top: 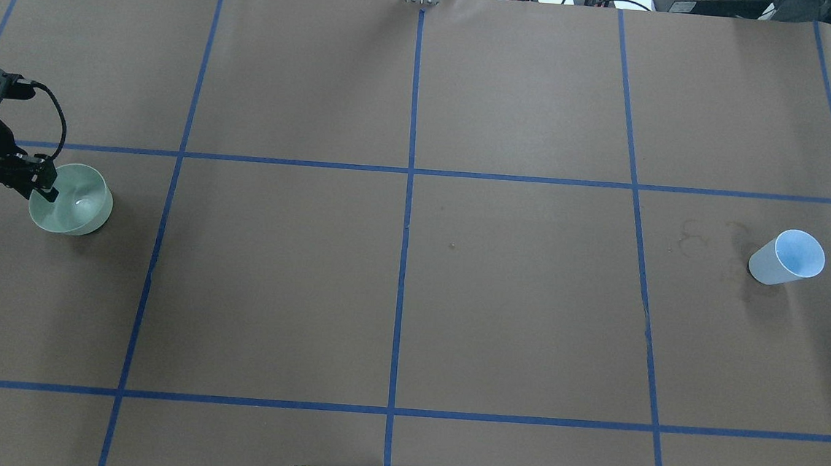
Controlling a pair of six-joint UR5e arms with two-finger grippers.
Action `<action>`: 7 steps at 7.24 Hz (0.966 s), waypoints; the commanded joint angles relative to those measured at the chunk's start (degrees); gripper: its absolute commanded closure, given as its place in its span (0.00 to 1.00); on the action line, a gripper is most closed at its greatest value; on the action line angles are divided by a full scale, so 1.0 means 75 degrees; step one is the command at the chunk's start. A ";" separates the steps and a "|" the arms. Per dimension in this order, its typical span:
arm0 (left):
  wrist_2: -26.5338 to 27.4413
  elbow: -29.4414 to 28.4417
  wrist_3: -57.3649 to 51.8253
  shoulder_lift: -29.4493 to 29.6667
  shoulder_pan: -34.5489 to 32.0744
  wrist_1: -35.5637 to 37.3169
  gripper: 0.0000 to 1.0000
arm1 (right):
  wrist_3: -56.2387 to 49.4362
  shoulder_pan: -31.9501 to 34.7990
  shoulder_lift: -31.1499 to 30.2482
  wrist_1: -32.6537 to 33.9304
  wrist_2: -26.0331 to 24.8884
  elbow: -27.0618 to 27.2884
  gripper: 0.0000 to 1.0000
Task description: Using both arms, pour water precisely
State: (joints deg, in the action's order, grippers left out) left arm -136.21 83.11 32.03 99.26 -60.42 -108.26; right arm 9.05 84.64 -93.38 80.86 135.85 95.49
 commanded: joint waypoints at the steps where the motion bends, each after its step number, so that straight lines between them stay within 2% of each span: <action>1: -0.0491 0.0237 0.0203 0.0007 0.0005 0.0021 1.00 | -0.0011 0.0000 -0.0065 0.0000 0.0016 0.0076 0.00; 3: -0.0683 0.0998 0.1430 0.0391 0.0249 0.0033 1.00 | 0.0000 0.0000 -0.0124 -0.0023 0.0005 0.0193 0.00; 5: -0.0543 0.1328 0.3663 0.1722 0.1149 0.0091 1.00 | 0.0012 0.0000 -0.0136 -0.0117 0.0005 0.0229 0.00; 6: -0.0090 0.1294 0.4683 0.2403 0.1849 0.0103 1.00 | 0.0012 -0.0011 -0.0124 -0.0117 0.0004 0.0229 0.00; 7: 0.0472 0.1119 0.5076 0.3001 0.2378 0.0138 1.00 | 0.0012 -0.0012 -0.0124 -0.0210 0.0016 0.0217 0.00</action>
State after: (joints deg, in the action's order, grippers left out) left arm -137.04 92.43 64.02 115.82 -47.82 -107.49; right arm 9.14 84.59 -94.32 79.87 135.90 97.16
